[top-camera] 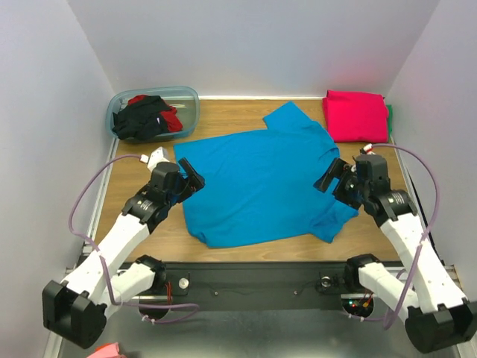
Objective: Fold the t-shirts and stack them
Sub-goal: Flatten the tshirt out
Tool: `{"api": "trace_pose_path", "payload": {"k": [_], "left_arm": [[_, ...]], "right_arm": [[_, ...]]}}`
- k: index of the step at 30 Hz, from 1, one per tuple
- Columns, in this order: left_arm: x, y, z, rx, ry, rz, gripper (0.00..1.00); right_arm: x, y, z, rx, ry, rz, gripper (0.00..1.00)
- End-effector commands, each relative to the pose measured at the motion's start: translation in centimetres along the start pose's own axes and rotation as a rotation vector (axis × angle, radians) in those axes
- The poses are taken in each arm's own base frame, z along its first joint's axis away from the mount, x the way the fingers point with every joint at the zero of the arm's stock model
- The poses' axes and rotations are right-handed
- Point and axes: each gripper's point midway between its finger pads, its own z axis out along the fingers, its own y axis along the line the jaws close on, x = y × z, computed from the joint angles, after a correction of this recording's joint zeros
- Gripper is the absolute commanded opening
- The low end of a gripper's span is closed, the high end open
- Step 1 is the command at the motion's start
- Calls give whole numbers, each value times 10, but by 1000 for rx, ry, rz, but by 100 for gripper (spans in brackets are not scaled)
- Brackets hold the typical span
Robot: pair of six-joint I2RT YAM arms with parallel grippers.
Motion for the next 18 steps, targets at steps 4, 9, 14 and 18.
{"api": "trace_pose_path", "payload": {"k": [4, 9, 14, 18], "left_arm": [[4, -40, 35, 120, 65, 45, 95], [32, -19, 84, -16, 169, 91, 95], [62, 5, 116, -75, 257, 81, 95], [70, 24, 126, -100, 270, 71, 95]], "right_arm": [[-15, -14, 60, 151, 54, -72, 100], [0, -41, 95, 283, 122, -62, 100], [34, -73, 98, 388, 167, 30, 100], [60, -112, 92, 503, 171, 150, 100]]}}
